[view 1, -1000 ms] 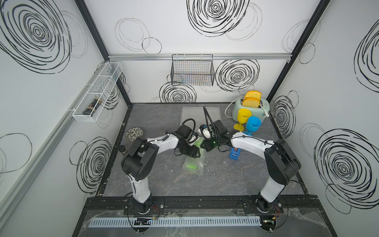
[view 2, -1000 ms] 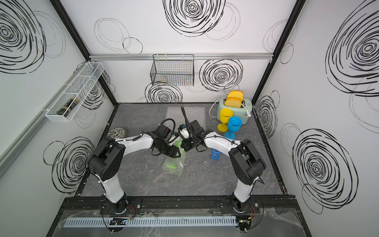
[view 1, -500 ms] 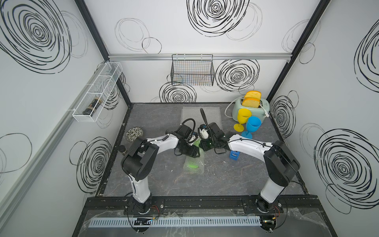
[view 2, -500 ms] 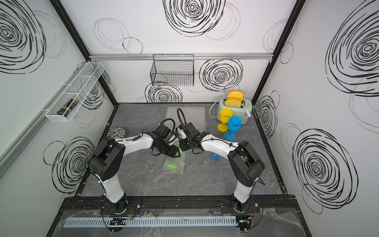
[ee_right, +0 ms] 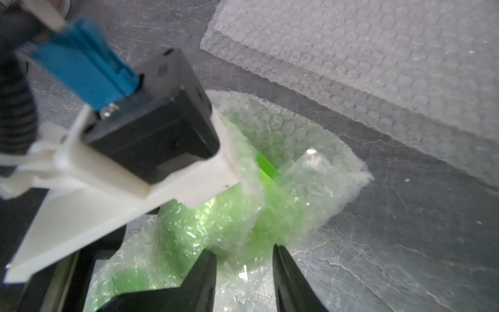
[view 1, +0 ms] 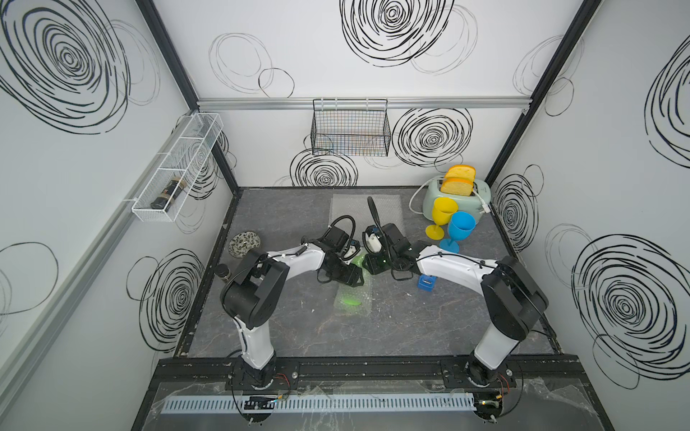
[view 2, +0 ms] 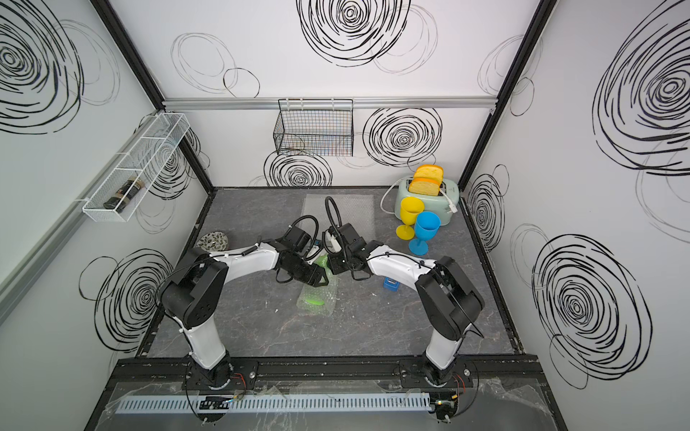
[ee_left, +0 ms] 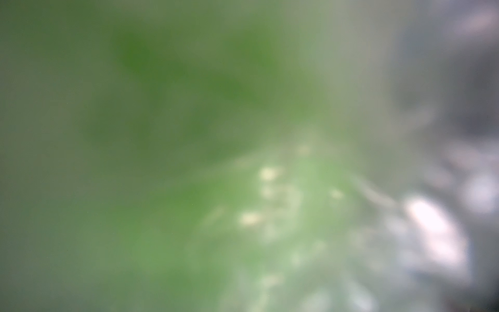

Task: Wrap wine glasses in bubble wrap
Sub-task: Stick the tape on the bubble wrap.

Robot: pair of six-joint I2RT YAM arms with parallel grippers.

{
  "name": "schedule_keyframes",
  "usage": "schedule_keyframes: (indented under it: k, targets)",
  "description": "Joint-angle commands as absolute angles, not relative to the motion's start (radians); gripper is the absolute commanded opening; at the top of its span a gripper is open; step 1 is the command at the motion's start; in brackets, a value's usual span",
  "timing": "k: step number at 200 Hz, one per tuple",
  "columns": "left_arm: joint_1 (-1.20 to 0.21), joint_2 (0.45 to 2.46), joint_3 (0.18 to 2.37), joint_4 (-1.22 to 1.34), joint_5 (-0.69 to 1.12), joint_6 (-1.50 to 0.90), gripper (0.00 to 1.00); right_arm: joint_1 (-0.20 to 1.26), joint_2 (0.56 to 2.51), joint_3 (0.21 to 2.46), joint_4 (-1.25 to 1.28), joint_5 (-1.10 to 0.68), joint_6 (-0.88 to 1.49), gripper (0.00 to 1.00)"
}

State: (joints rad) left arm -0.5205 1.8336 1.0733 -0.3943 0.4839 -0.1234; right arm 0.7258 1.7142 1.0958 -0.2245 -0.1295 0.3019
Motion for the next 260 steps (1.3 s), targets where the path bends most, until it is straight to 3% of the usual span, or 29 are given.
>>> schedule_keyframes:
  k: [1,39,64,96,107,220,260]
  targets:
    - [-0.522,1.866,1.062,-0.454,0.469,-0.119,0.7,0.712,1.653,1.067,-0.269,-0.177,0.262,0.43]
    - [-0.52,1.865,1.067,-0.456,0.466,-0.12,0.7,0.684,1.58,1.071,-0.345,-0.237,0.24,0.45]
    - [-0.521,1.863,1.072,-0.462,0.462,-0.115,0.7,0.677,1.558,1.073,-0.356,-0.282,0.24,0.38]
    - [-0.524,1.868,1.066,-0.456,0.468,-0.119,0.7,0.675,1.606,1.075,-0.303,-0.362,0.266,0.05]
    - [-0.527,1.871,1.074,-0.464,0.462,-0.115,0.7,0.672,1.637,1.079,-0.286,-0.381,0.273,0.0]
    - [-0.522,1.845,1.065,-0.455,0.475,-0.115,0.7,0.636,1.816,1.1,-0.207,-0.42,0.284,0.0]
    - [-0.506,1.815,1.086,-0.471,0.488,-0.123,0.75,0.571,1.669,1.004,-0.236,-0.465,0.293,0.2]
